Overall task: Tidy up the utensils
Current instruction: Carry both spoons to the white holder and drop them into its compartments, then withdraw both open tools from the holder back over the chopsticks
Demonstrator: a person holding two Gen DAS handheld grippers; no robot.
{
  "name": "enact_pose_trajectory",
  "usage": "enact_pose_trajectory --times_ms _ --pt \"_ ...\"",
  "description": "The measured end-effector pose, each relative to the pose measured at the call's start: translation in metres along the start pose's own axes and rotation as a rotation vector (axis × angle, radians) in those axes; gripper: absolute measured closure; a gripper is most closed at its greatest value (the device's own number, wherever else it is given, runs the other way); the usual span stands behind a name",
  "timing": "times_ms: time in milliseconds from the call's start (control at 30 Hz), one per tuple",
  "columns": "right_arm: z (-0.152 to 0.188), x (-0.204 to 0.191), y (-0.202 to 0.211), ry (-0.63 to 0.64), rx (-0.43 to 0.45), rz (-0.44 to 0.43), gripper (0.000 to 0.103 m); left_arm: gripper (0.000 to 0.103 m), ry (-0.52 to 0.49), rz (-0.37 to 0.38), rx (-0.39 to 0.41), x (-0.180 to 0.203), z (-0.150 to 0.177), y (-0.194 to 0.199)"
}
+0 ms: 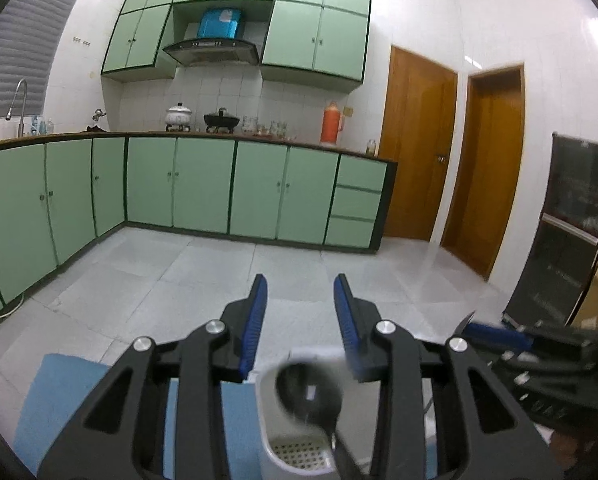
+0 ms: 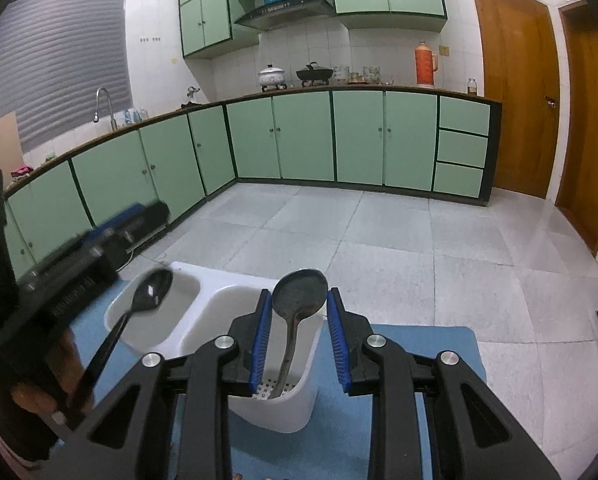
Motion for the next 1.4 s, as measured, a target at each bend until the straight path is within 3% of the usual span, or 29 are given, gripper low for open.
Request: enact_pose_trajectory --times_ms 167,233,300,633,800,933,1167,1267,1400 --pt "-0.001 0.002 0.0 0.003 -0.009 -0.013 0.074 0.072 0.009 0.005 0.006 -0.004 -0.007 0.011" --pt "0.0 0.002 0.0 -0.009 -0.021 -0.035 0.062 0.071 0.011 -0.007 -0.001 -0.007 -0.006 0.014" --pt "-0.001 0.005 0.002 -0.013 -0.016 -0.035 0.06 0.071 0.016 -0.014 -0.01 -0.009 -0.004 0.017" --pt "0.014 0.002 0.051 -0.032 0.034 -0.031 0.055 0.053 0.047 -0.052 -0.027 -0.027 0.009 0.076" --pt "0.056 0.0 0.086 -0.066 0.011 -0.01 0.052 0.044 0.014 -0.064 -0.103 -0.019 0.037 0.115" --pt "0.109 -0.003 0.11 -0.093 -0.066 0.017 0.052 0.039 -0.043 -0.079 -0.194 -0.008 0.074 0.147" --pt "0.195 -0.018 0.155 -0.11 -0.217 0.042 0.052 0.038 -0.133 -0.074 -0.437 0.011 0.154 0.203" --pt "0.228 -0.026 0.171 -0.143 -0.291 0.025 0.053 0.038 -0.163 -0.077 -0.501 0.012 0.175 0.22" --pt "0.253 -0.04 0.188 -0.136 -0.317 0.017 0.057 0.038 -0.157 -0.075 -0.54 0.009 0.196 0.242"
Point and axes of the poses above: each gripper's, at about its wrist camera, not at the fingertips, and y roughly against the way its jaws point, x to its right, z to its underside, the point moved 1 cm from there along -y, roughly the way its jaws point, and after that the axes turned 4 degrees about -z, right-handed, at the moved point
